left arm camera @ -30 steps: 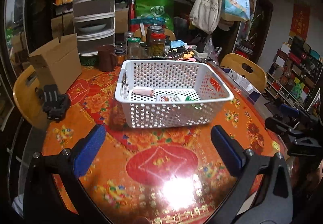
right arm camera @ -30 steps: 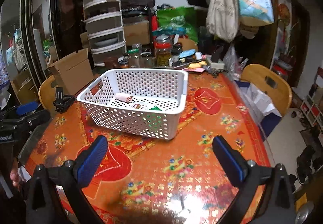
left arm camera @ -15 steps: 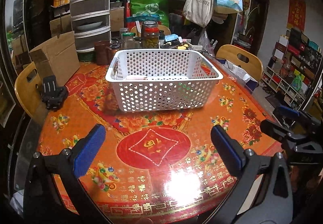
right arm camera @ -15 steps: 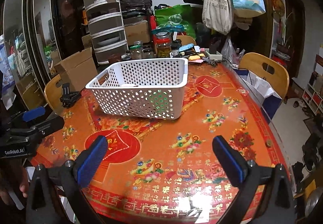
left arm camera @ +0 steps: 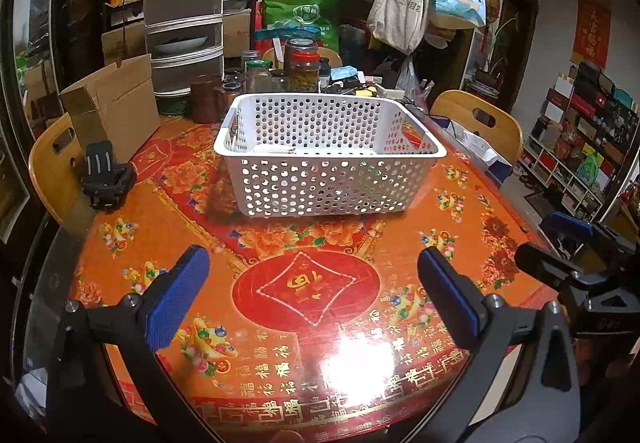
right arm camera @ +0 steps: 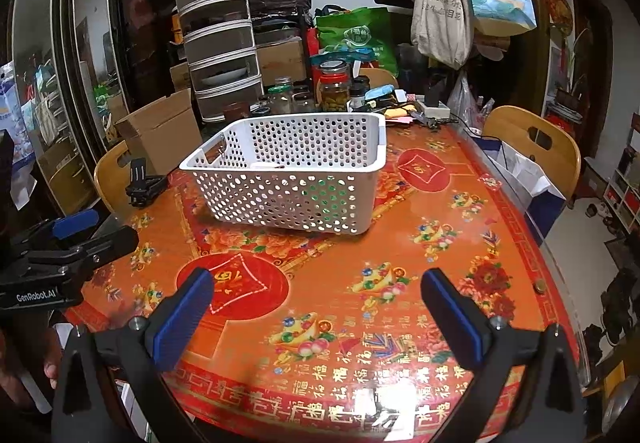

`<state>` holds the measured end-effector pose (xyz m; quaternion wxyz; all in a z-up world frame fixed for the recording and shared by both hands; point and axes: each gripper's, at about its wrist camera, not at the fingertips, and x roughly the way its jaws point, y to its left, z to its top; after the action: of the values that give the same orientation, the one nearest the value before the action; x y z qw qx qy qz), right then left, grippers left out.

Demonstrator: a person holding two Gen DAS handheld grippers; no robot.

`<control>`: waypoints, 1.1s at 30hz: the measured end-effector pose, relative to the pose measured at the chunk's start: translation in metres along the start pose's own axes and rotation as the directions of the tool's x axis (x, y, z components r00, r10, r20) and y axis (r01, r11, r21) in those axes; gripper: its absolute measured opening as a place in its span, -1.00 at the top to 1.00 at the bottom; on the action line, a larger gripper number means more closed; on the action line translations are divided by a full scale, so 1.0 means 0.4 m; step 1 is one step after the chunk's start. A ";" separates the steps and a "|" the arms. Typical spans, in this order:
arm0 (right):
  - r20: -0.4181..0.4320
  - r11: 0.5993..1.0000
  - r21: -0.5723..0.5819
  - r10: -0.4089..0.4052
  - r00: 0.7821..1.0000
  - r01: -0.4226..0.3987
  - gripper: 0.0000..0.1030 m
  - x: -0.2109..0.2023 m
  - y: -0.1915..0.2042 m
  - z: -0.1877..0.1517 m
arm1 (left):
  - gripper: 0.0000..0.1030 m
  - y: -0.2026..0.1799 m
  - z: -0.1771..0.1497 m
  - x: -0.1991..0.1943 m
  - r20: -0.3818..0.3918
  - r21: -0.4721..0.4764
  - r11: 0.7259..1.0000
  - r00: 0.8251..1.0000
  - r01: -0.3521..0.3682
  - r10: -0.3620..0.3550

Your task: Organize soft objects

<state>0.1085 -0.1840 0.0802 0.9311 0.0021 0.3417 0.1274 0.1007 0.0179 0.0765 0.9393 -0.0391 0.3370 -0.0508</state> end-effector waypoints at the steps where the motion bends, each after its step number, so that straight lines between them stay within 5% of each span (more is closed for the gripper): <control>1: 0.001 1.000 -0.001 0.000 1.000 0.000 -1.00 -0.001 0.001 0.000 | -1.00 0.000 0.000 0.001 0.000 0.000 1.000 1.000 0.000 0.000; 33: 0.014 1.000 -0.005 0.004 1.000 -0.004 -1.00 -0.027 0.003 0.001 | -1.00 -0.004 -0.006 -0.008 -0.006 0.005 1.000 1.000 0.005 -0.005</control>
<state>0.1005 -0.1855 0.0874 0.9332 0.0016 0.3349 0.1302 0.0966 0.0166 0.0768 0.9382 -0.0374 0.3397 -0.0541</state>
